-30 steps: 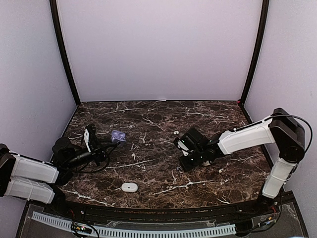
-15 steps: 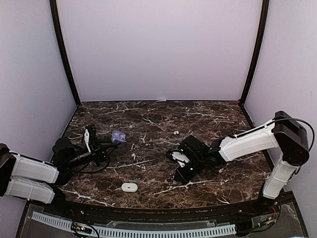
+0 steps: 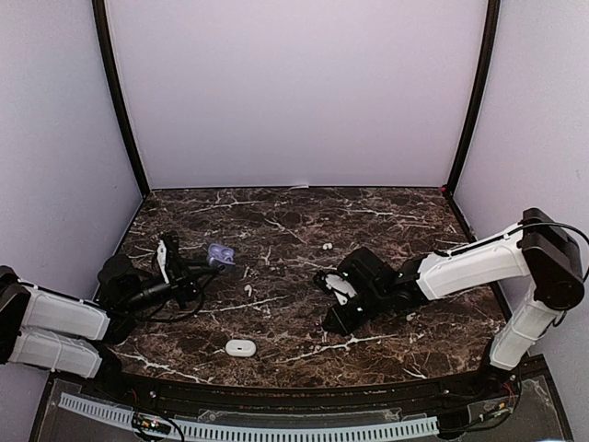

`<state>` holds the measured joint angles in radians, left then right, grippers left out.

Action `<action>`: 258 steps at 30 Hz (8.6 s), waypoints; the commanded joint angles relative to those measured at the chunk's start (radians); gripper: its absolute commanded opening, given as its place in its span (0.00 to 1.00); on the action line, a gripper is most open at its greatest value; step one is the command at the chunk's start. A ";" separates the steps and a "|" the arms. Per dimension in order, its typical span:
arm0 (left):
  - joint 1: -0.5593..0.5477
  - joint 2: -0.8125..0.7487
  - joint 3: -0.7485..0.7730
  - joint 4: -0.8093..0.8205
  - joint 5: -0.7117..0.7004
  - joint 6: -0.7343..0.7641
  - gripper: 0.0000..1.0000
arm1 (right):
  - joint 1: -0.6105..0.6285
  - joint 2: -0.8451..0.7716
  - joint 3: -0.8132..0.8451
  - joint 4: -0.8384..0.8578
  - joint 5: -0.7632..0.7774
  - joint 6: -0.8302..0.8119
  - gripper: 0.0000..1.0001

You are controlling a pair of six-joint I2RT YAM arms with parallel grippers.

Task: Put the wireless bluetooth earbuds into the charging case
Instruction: Adjust the left earbud at the center of the board, then pick up the left earbud from the center of the board, then place the left earbud at the center of the board, then pick up the left earbud from the center of the board.

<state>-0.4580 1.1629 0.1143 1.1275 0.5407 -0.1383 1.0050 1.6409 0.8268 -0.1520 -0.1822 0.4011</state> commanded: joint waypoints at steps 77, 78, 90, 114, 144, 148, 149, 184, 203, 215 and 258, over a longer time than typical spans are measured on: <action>0.001 0.073 0.012 0.045 0.088 -0.004 0.12 | -0.020 0.244 0.295 -0.028 0.109 -0.139 0.15; 0.002 0.074 0.012 0.045 0.089 -0.004 0.12 | -0.022 0.245 0.295 -0.027 0.109 -0.141 0.14; 0.002 0.073 0.012 0.042 0.089 -0.002 0.12 | -0.022 0.262 0.302 -0.036 0.118 -0.163 0.18; -0.105 0.232 0.111 -0.018 0.222 0.056 0.12 | 0.074 0.050 0.272 -0.058 0.291 -0.407 0.12; -0.203 0.286 0.180 -0.119 0.189 0.131 0.12 | 0.291 -0.078 0.162 -0.309 0.334 -0.806 0.08; -0.203 0.230 0.156 -0.120 0.109 0.139 0.12 | 0.289 -0.094 0.109 -0.344 0.290 -0.926 0.06; -0.203 0.222 0.151 -0.122 0.101 0.141 0.12 | 0.287 -0.091 0.114 -0.366 0.273 -0.947 0.06; -0.173 0.133 0.122 -0.169 0.034 0.140 0.14 | 0.177 0.178 0.370 -0.612 0.298 -1.358 0.15; -0.172 0.139 0.120 -0.161 0.048 0.140 0.14 | 0.125 -0.034 0.323 -0.444 0.264 -1.046 0.57; -0.172 0.135 0.119 -0.153 0.066 0.139 0.14 | -0.015 -0.138 0.272 -0.546 0.283 -0.140 0.50; -0.554 0.770 0.315 0.542 -0.052 -0.294 0.13 | -0.162 -0.326 -0.274 0.001 -0.257 0.077 0.23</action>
<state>-0.9943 1.9289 0.4099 1.5856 0.5140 -0.4118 0.8494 1.2892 0.5671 -0.2195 -0.3901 0.4480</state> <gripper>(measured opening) 0.263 0.232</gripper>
